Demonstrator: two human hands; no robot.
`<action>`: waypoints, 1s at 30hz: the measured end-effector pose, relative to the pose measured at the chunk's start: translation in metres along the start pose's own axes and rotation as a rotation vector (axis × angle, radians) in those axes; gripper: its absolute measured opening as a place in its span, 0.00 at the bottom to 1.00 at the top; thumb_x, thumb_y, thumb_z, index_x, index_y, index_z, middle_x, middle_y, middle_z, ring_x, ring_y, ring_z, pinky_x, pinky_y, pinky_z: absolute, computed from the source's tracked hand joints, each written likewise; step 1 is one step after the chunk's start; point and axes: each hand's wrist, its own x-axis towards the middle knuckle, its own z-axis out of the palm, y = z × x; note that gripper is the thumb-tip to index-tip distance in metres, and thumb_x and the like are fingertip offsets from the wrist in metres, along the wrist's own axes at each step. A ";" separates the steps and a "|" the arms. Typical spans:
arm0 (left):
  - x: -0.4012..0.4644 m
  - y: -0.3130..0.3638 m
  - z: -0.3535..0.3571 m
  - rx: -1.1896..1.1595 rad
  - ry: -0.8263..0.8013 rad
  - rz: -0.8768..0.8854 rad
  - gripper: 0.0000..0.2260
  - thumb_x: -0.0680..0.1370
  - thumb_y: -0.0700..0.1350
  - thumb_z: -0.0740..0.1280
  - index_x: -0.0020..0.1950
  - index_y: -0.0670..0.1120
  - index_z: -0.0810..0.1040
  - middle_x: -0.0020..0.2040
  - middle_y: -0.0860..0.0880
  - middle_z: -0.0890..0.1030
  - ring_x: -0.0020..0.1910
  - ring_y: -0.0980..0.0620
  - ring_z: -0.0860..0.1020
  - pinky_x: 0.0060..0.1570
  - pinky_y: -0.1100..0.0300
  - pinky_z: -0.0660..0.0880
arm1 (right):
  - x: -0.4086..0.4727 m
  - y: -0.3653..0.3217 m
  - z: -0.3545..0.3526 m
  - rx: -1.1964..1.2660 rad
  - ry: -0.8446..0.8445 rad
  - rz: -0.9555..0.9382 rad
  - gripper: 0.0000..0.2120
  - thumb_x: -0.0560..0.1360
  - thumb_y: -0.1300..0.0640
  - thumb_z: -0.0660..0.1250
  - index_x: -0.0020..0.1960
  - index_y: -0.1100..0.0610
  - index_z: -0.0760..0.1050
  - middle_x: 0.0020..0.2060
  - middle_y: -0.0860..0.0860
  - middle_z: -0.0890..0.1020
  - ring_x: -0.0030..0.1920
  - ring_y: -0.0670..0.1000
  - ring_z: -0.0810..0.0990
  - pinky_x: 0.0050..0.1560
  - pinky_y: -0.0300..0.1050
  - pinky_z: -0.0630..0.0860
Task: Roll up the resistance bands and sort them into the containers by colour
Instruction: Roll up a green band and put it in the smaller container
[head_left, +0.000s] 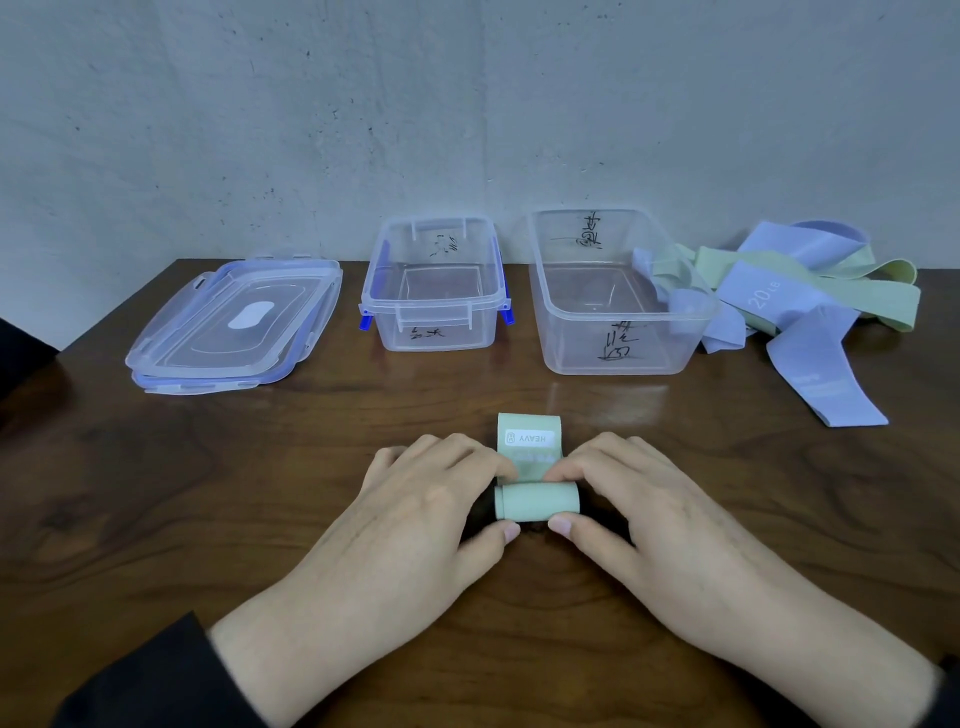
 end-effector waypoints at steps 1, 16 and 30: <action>0.000 0.000 0.000 -0.001 0.000 0.000 0.12 0.77 0.60 0.60 0.60 0.63 0.70 0.56 0.65 0.70 0.56 0.63 0.68 0.62 0.62 0.62 | 0.000 0.000 0.000 0.001 0.002 0.000 0.15 0.76 0.38 0.56 0.60 0.39 0.72 0.54 0.34 0.71 0.58 0.41 0.69 0.60 0.40 0.69; 0.000 0.000 0.000 -0.006 0.002 -0.006 0.13 0.76 0.61 0.61 0.60 0.62 0.70 0.56 0.65 0.71 0.56 0.64 0.68 0.61 0.63 0.61 | 0.000 0.001 0.001 -0.015 0.010 0.000 0.16 0.76 0.38 0.58 0.62 0.38 0.71 0.55 0.33 0.71 0.58 0.41 0.69 0.60 0.38 0.69; 0.002 0.001 -0.002 -0.021 -0.001 -0.012 0.14 0.77 0.60 0.63 0.62 0.63 0.70 0.57 0.65 0.69 0.57 0.63 0.67 0.64 0.62 0.61 | 0.000 0.000 0.000 -0.018 0.017 0.006 0.19 0.76 0.37 0.55 0.63 0.39 0.72 0.55 0.34 0.71 0.58 0.40 0.69 0.60 0.38 0.70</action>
